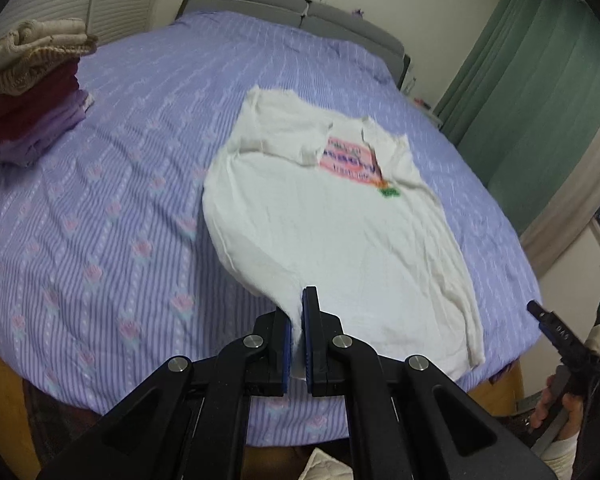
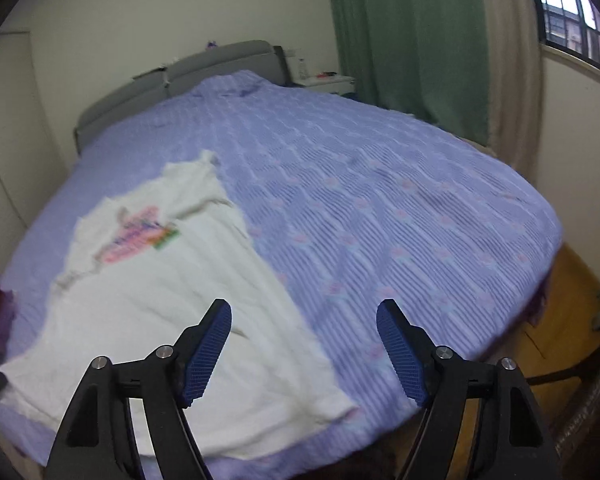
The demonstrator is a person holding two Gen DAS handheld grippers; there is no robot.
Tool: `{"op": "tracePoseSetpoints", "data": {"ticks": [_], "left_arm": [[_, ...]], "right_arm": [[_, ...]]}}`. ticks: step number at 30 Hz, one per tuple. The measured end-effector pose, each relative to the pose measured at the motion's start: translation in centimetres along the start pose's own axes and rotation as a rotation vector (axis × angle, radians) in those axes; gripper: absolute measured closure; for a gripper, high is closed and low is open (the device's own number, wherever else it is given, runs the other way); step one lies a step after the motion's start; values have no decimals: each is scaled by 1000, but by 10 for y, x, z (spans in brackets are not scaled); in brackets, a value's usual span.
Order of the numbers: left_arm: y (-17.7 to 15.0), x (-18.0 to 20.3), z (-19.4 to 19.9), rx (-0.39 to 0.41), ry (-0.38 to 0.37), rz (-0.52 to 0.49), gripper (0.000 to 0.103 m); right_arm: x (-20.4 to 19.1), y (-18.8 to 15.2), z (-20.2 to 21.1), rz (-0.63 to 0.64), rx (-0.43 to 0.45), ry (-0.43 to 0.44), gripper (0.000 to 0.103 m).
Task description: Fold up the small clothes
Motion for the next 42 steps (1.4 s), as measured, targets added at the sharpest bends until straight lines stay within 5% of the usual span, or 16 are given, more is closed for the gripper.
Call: {"op": "tracePoseSetpoints", "data": {"ticks": [6,13,19,22,25,31,35,42], "left_arm": [[-7,8,1,1,20,-44,96],[-16,5,-12,-40,40,-39,96],[-23,9,-18,-57,56,-74,96],[-25,12,-21,-67,52,-81,96],[-27,13,-23,-68,56,-93,96],[-19,13,-13,-26,35,-81,96],[-6,13,-2,12,21,-72,96],[63,23,26,152,-85,21,96]], "right_arm": [[-2,-51,-41,72,-234,80,27],[-20,-71,-67,212,-305,84,31],[-20,-82,-93,243,-376,62,58],[-15,-79,-92,219,-359,64,83],[-5,-72,-89,160,-338,86,94],[2,-45,-64,-59,-269,275,95],[-3,-16,-37,-71,-188,280,95],[-28,63,-5,-125,-19,395,95]]}}
Point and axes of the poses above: each gripper's, at about its wrist camera, not at the fingertips, and z roughly against the way its jaws point, x to its right, y to its top, the point moved 4 cm from there along -z, roughly the way its jaws point, and after that the axes turned 12 degrees about z, right-handed, at the moved point
